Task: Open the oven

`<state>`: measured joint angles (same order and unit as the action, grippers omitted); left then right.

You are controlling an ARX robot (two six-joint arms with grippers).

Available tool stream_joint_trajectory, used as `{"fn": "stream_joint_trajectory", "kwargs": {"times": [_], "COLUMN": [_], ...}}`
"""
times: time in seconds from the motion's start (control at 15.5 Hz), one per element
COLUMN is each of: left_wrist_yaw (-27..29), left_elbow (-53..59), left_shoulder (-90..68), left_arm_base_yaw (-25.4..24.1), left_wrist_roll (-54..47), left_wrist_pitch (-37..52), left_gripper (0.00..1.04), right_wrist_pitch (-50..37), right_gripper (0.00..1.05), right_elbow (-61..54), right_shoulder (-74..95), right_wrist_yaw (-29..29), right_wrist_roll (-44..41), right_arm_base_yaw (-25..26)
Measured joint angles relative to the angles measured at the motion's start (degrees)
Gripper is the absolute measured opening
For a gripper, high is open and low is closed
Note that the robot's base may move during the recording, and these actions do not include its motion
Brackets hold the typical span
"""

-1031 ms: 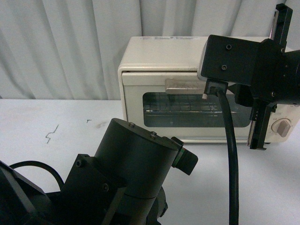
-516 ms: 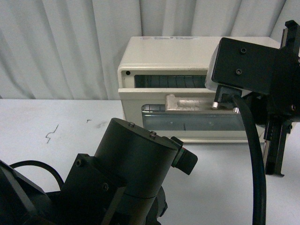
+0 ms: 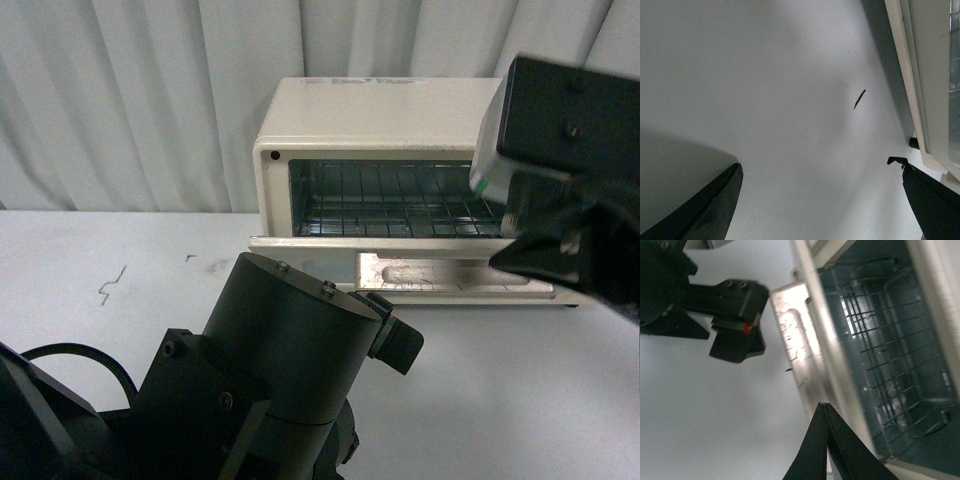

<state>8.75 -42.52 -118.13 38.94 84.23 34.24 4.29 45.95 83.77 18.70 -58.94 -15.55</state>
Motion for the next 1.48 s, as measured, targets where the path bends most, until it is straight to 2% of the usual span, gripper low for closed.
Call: {"fn": "stream_joint_trajectory", "kwargs": {"times": [0.06,0.13,0.52,0.64,0.84,0.9,0.97,1.03,1.1,1.22,1.29,1.42,1.48], "left_wrist_yaw": [0.02,0.04,0.04,0.02,0.04,0.04,0.04,-0.07,-0.33,0.28,0.33,-0.04,0.04], "left_elbow": [0.0,0.0,0.0,0.0,0.0,0.0,0.0,-0.02,-0.02,0.0,0.0,0.0,0.0], "left_shoulder": [0.0,0.0,0.0,0.0,0.0,0.0,0.0,0.0,0.0,0.0,0.0,0.0,0.0], "left_arm_base_yaw": [0.0,0.0,0.0,0.0,0.0,0.0,0.04,0.15,0.13,0.13,0.13,0.13,0.13], "left_wrist_roll": [0.0,0.0,0.0,0.0,-0.02,0.0,-0.02,0.02,0.04,-0.02,-0.02,0.0,0.0], "left_wrist_pitch": [-0.02,-0.04,-0.04,-0.04,-0.02,-0.04,-0.02,0.04,0.02,-0.11,-0.09,-0.02,-0.07], "left_gripper": [0.98,0.98,0.98,0.98,0.98,0.98,0.98,0.98,0.98,0.98,0.98,0.98,0.98], "right_wrist_pitch": [0.35,0.81,0.39,0.39,0.39,-6.73,-20.52,-33.51,-42.45,-48.94,-49.42,-48.89,-48.63], "right_gripper": [0.02,0.08,0.82,1.0,0.98,0.95,0.87,0.74,0.61,0.41,0.29,0.07,0.02], "right_elbow": [0.87,2.82,4.55,4.55,4.55,2.69,-2.69,-11.32,-17.99,-23.3,-26.12,-30.95,-33.14], "right_shoulder": [-1.55,-5.03,-6.6,-6.6,-6.6,-6.62,-7.37,-9.9,-12.39,-17.31,-20.17,-23.26,-25.57], "right_wrist_yaw": [0.66,1.03,1.07,1.05,1.05,-2.29,-12.74,-23.12,-29.44,-29.53,-28.0,-26.43,-25.75], "right_wrist_roll": [-0.02,-0.31,-0.72,-0.72,-0.72,1.86,8.63,22.69,35.52,49.68,53.72,56.54,57.22], "right_arm_base_yaw": [0.55,2.08,2.82,2.82,2.82,2.19,0.87,1.05,3.13,5.57,6.27,7.85,8.83]}}
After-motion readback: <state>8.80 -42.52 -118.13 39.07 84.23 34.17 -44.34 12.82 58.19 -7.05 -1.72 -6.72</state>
